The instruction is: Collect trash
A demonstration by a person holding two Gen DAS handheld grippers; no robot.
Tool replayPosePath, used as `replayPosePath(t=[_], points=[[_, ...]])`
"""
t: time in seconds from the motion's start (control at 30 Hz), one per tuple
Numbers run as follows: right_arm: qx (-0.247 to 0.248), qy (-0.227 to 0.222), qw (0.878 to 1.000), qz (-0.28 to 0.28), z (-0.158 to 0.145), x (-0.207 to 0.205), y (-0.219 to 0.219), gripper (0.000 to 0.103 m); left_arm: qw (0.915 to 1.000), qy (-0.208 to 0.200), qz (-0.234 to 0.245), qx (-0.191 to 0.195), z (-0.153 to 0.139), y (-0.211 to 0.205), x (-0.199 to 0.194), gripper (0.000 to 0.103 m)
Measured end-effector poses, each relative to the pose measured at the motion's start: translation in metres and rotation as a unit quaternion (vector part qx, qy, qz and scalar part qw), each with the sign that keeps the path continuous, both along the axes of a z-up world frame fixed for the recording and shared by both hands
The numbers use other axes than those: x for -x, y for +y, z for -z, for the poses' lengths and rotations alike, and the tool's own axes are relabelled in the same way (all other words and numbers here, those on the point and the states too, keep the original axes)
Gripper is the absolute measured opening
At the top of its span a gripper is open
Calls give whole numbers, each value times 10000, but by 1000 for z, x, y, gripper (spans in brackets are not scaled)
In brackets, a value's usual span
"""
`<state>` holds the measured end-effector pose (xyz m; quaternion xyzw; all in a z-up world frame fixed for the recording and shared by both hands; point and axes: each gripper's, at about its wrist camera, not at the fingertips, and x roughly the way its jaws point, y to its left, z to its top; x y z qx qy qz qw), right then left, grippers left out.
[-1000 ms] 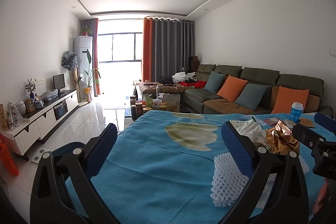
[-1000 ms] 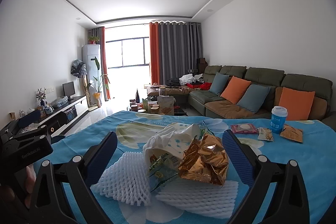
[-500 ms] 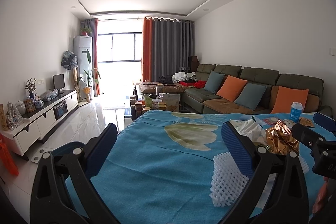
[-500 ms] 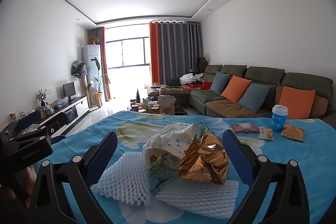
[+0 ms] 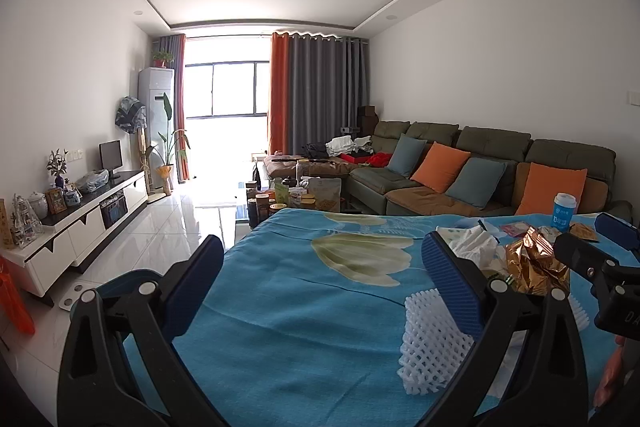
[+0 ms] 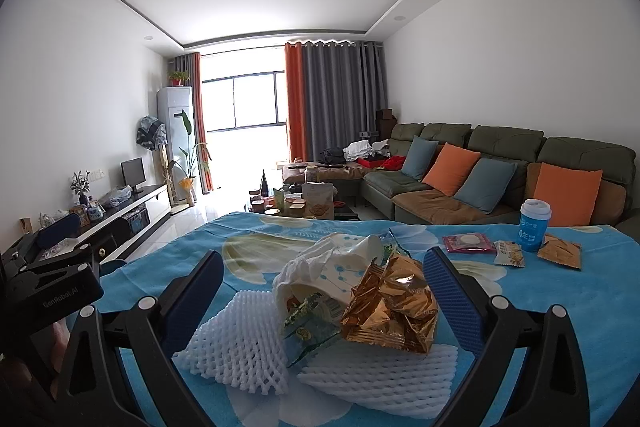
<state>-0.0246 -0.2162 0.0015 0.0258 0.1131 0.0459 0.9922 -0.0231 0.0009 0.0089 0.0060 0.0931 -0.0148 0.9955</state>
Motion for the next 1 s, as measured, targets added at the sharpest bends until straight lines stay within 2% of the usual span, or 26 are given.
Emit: replayPosePath(t=[1.0], points=[[-61,53,9999,-95,3,-7,2,97,9999,125,86,-10,8,2,-5,98]])
